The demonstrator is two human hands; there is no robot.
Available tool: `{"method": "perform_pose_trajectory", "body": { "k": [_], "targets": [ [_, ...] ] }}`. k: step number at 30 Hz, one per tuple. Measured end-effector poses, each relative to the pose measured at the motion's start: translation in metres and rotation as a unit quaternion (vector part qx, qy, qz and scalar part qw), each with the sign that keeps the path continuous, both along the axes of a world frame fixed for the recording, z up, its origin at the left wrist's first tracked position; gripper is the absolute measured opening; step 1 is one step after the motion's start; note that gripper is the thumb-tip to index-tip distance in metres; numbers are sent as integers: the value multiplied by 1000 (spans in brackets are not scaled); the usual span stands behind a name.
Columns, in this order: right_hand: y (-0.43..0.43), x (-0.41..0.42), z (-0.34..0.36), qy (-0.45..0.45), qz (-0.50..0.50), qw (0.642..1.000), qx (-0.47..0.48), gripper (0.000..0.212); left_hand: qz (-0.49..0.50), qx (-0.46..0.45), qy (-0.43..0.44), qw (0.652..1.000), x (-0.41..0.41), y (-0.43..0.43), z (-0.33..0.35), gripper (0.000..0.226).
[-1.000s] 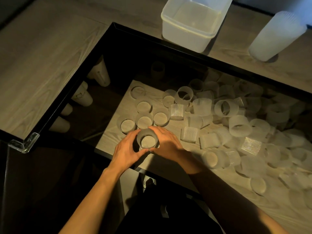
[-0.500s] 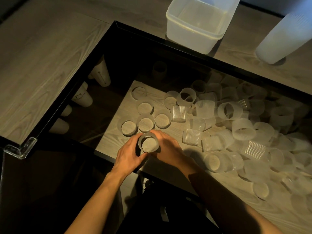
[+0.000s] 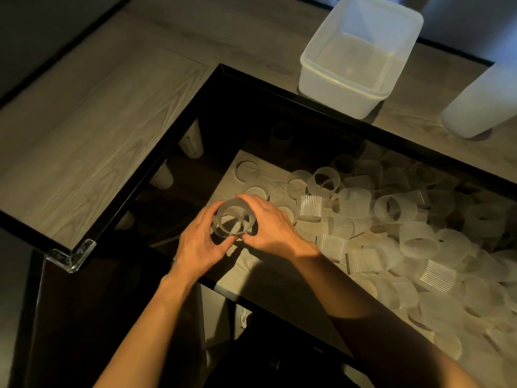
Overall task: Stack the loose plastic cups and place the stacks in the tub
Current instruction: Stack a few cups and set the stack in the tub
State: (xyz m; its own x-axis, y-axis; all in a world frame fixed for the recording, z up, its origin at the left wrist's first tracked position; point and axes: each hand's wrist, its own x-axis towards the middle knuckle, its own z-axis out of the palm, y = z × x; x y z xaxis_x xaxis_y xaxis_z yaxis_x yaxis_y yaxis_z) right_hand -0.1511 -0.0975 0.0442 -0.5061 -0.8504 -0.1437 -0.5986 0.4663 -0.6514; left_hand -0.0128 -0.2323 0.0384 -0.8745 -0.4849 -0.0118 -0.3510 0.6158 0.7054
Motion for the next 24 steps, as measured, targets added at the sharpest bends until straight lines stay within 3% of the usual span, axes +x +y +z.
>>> {"method": "perform_pose_trajectory", "body": {
  "k": [14, 24],
  "targets": [
    [-34, 2, -17, -34, 20, 998, 46, 92, 39, 66, -41, 996, 9, -23, -20, 89],
    [-31, 7, -35, 7, 33, 995, 95, 93, 23, 67, -87, 994, 8, -17, -41, 87]
  ]
}}
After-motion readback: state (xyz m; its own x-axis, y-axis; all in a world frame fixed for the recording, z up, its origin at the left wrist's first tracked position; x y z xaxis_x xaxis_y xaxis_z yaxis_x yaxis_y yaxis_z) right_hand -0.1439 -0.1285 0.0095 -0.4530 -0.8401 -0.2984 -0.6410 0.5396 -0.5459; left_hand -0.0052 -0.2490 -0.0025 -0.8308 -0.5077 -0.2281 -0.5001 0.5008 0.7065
